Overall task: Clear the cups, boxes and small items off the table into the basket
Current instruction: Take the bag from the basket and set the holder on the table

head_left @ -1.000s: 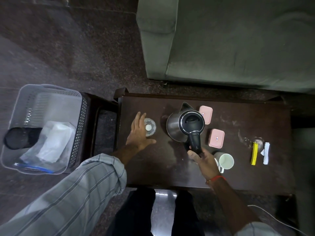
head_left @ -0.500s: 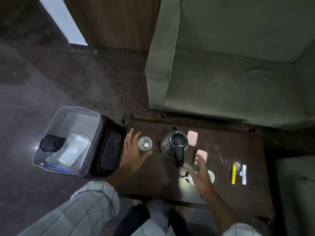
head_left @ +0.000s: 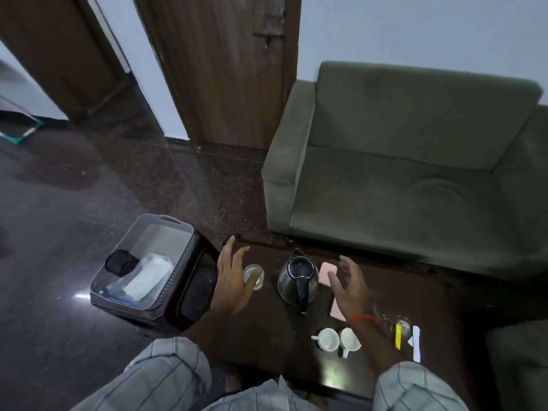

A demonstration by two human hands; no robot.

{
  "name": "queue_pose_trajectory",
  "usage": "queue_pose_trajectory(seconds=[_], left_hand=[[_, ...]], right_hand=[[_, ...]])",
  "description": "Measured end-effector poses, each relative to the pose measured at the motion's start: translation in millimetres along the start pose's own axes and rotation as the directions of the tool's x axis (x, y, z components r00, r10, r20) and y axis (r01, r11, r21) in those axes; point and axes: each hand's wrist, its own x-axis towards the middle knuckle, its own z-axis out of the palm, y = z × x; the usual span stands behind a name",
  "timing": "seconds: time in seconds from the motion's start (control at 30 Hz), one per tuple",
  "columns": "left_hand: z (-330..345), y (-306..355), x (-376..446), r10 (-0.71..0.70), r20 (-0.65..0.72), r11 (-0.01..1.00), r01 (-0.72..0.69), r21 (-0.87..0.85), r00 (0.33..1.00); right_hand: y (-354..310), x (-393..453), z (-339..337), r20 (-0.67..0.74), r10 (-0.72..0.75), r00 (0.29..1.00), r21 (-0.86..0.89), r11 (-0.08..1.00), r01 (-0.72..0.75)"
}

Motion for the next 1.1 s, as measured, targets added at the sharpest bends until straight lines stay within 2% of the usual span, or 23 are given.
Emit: queue_pose_trajectory(seconds=[0.2,0.3,0.43,0.53,0.73,0.93,1.1], left_hand=[[-10.6,0.7,-14.7,-0.016,-0.171,1.000,0.020,0.022,0.985],[-19.4,2.7,-22.3,-0.082,-0.206,0.992,0.099,0.076,0.975],[-28.7,-1.3,-39.6,-0.304,-0.115,0.941,0.317,0.120,0.946],[-34.0,-10.7,-58.4,-0.393,-0.097,0.903,0.404,0.145,0.914],[-53.0,-30.9,-89.4,-0.438,-0.180,0.878,0.462,0.124,0.881],[-79.5,-59.4,-94.3,-0.524,-0.181,0.842,0.538,0.037,0.832],[-105.6,-95.1,-80.0,-0.528,-0.218,0.846,0.531,-0.051,0.821]], right_hand=[[-15.6,8.0,1.2,0.111,-0.245,0.963,-0.155,0.953,0.261],[-20.8,14.7,8.6,0.154,-0.318,0.935,-0.227,0.910,0.347],[-26.4,21.5,18.1,0.222,-0.327,0.919,-0.237,0.896,0.376],[-29.5,23.8,25.5,0.307,-0.345,0.887,-0.214,0.883,0.418],[-42.0,16.2,48.8,0.399,-0.376,0.836,-0.153,0.872,0.465],[-66.9,1.9,83.9,0.449,-0.415,0.791,-0.059,0.870,0.489],[-81.7,-7.3,121.0,0.449,-0.371,0.813,-0.014,0.907,0.421]])
